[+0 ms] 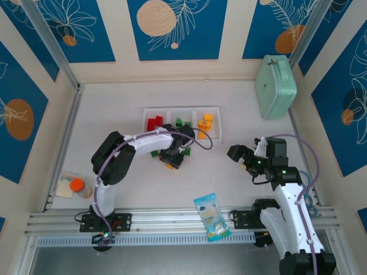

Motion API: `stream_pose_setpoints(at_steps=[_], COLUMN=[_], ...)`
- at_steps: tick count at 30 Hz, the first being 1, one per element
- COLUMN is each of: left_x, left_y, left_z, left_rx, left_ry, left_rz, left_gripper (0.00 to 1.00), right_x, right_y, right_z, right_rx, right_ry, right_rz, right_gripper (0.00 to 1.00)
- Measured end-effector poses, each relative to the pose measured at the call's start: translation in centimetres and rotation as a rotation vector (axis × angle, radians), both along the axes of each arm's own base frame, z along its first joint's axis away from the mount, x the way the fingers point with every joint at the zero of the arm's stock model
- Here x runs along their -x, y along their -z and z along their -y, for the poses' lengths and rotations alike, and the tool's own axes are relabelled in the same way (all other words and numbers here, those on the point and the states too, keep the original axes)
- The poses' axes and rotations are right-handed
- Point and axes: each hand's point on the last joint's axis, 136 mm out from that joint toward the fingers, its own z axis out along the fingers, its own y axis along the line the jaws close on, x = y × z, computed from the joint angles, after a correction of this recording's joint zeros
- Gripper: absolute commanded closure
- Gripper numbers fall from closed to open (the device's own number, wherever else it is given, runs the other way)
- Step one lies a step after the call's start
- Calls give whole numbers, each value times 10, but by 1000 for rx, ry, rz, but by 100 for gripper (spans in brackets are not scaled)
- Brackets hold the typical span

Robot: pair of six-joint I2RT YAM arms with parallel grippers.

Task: Sort the legos into containers by color
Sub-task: Pick up the lego from the center of the table, then place the lego in the container.

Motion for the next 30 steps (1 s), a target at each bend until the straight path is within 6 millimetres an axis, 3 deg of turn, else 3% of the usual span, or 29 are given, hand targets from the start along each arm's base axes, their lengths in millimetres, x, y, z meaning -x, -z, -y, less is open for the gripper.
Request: stream_pose_setpoints(at_steps=[4, 13, 18, 26, 30], left_x=[0, 0, -19, -79, -102], left_y=[0, -9, -50, -140, -141], left_z=[1, 11, 34, 105, 130], left_rx=[8, 63, 174, 427, 458], left_ry=[-23, -69, -82, -72, -71], left_rz=[-3, 5, 87, 273, 301], left_gripper=[81, 81, 83, 82, 79], right_x=[0, 0, 0, 2, 4], right_y=[0, -2, -3, -15, -23], right_z=[0, 1, 1, 1, 2], right_rx=[0, 4, 3, 11, 24], right_ry=[0, 4, 4, 2, -7], right_rz=[-1, 13, 15, 43, 69], right_gripper=[1, 1, 1, 1, 1])
